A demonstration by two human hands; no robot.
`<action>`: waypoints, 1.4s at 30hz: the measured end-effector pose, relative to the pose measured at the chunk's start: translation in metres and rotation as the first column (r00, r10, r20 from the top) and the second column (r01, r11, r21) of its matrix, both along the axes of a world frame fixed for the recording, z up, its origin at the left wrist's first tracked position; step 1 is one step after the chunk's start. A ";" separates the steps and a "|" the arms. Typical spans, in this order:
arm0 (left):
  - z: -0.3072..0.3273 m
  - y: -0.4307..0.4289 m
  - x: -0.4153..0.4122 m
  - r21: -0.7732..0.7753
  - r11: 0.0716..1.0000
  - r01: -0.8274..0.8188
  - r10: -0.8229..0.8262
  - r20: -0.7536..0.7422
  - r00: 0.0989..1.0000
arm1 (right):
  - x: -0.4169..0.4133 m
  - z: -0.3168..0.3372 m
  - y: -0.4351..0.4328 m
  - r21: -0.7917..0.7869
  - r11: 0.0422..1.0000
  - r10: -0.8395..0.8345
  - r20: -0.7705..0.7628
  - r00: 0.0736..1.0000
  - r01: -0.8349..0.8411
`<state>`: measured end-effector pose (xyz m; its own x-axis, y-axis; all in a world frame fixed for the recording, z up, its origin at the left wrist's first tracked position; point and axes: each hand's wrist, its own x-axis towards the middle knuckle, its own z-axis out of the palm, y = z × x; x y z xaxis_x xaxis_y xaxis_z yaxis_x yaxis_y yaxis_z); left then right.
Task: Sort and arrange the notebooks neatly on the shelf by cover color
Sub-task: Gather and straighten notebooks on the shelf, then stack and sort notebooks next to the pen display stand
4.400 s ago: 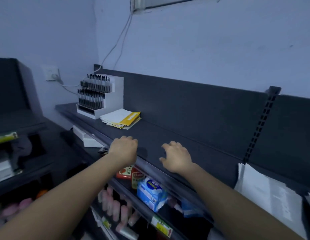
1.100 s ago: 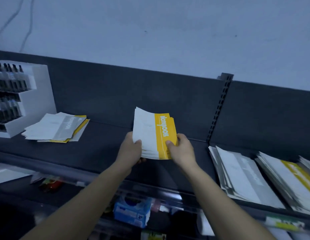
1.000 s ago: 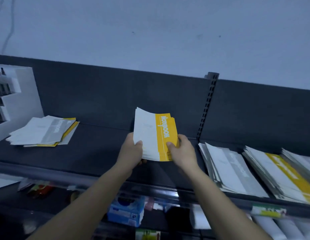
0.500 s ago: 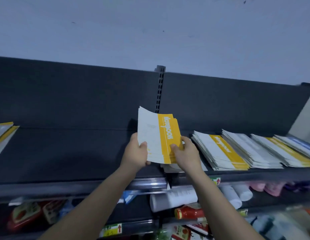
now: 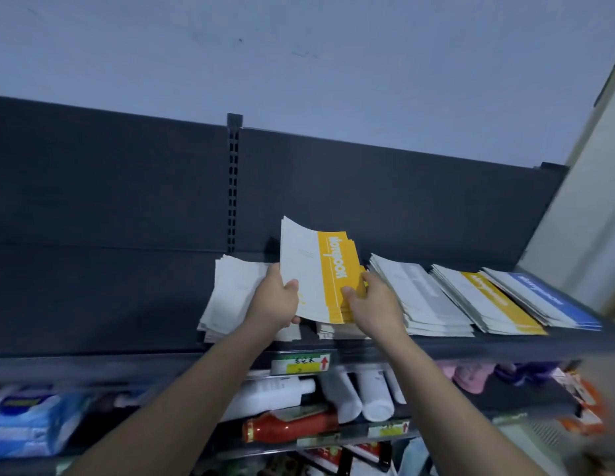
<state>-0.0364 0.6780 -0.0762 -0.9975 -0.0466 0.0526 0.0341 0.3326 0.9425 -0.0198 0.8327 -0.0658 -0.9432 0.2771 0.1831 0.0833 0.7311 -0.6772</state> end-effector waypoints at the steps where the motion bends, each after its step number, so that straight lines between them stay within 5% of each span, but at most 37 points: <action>1: -0.002 0.007 -0.003 -0.033 0.999 0.004 -0.003 0.014 1.000 | -0.002 -0.001 0.008 0.032 0.999 -0.004 0.017 1.000 0.003; 8: -0.010 0.043 -0.019 -0.373 0.927 0.048 -0.038 0.034 0.999 | -0.024 -0.012 0.054 0.245 0.969 0.000 0.090 0.996 -0.023; 15: -0.013 0.059 -0.024 -0.715 0.700 -0.006 0.035 0.025 0.999 | -0.037 -0.026 0.064 0.452 0.888 0.008 0.174 0.985 -0.087; 21: -0.014 0.059 -0.027 -0.787 0.616 -0.034 0.041 -0.011 0.999 | -0.040 -0.025 0.064 0.534 0.831 0.026 0.241 0.970 -0.155; 27: -0.003 0.033 -0.026 -0.782 0.613 -0.110 0.041 -0.108 0.993 | -0.049 -0.008 0.042 0.549 0.816 0.147 0.105 0.984 -0.181; 36: 0.023 -0.093 0.002 -0.937 0.256 -0.240 0.113 -0.217 0.970 | -0.064 0.010 -0.071 0.548 0.721 0.495 0.021 0.869 -0.424; 42: 0.027 -0.196 0.034 -0.953 0.167 -0.251 0.245 -0.207 0.947 | -0.059 0.012 -0.178 0.617 0.562 0.623 0.123 0.773 -0.551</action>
<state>-0.0020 0.4819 -0.0495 -0.9436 -0.2019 0.2624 -0.2388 0.9640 -0.1170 -0.0786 0.6544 -0.0535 -0.8238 -0.5315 0.1969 -0.5519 0.8314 -0.0649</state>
